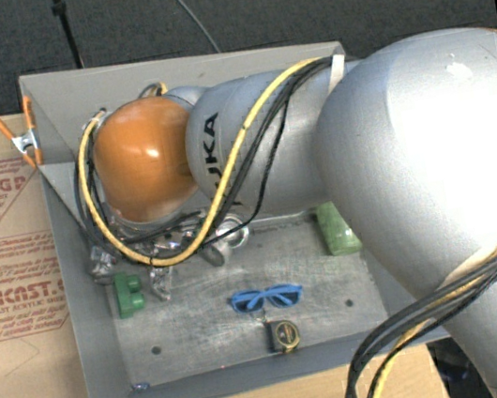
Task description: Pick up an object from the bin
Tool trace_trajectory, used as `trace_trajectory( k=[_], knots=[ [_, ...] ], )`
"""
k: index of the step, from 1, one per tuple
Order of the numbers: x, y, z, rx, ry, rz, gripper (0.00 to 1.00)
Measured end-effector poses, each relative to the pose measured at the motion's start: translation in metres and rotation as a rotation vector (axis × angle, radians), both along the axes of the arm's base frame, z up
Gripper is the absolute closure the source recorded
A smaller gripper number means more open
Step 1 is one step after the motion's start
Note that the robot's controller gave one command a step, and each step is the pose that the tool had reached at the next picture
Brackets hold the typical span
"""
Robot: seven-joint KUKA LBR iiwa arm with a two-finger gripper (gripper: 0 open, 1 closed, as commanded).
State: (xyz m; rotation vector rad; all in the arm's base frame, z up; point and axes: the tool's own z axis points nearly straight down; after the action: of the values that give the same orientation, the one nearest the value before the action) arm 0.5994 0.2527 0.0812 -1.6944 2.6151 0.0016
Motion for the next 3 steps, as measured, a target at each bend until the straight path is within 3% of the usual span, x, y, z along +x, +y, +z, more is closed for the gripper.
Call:
trace_trajectory(
  k=[1, 2, 3],
  knots=[
    [-0.003, -0.001, -0.002, -0.004, -0.004, 0.11, 0.0],
    [-0.006, -0.003, -0.007, -0.01, 0.011, 0.11, 1.0],
    [-0.005, -0.002, 0.039, -0.011, 0.013, 0.109, 1.0]
  ],
)
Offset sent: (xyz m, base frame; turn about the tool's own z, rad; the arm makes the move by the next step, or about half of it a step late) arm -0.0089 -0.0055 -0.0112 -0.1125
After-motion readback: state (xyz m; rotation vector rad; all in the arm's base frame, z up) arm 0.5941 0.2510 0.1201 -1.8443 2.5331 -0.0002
